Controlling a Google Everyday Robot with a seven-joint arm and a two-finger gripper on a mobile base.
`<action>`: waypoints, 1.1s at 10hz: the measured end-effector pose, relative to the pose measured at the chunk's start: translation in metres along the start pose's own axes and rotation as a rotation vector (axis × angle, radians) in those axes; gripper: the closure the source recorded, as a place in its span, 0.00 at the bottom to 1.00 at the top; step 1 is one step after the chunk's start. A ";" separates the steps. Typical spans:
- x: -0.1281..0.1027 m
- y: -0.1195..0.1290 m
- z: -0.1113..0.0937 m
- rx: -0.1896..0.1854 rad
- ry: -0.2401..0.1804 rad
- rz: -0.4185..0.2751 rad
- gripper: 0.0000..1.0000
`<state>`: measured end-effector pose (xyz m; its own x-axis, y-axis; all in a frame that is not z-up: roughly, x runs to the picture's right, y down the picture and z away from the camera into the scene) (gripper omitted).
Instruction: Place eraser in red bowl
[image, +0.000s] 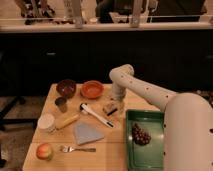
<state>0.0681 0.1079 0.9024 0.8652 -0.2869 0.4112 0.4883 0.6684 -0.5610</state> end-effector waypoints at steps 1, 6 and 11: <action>0.002 0.002 0.011 -0.013 -0.005 0.003 0.20; 0.001 0.010 0.028 -0.054 -0.016 0.006 0.38; -0.001 0.024 -0.018 -0.024 0.014 -0.015 0.91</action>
<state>0.0809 0.1115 0.8753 0.8592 -0.3060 0.4100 0.5035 0.6476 -0.5719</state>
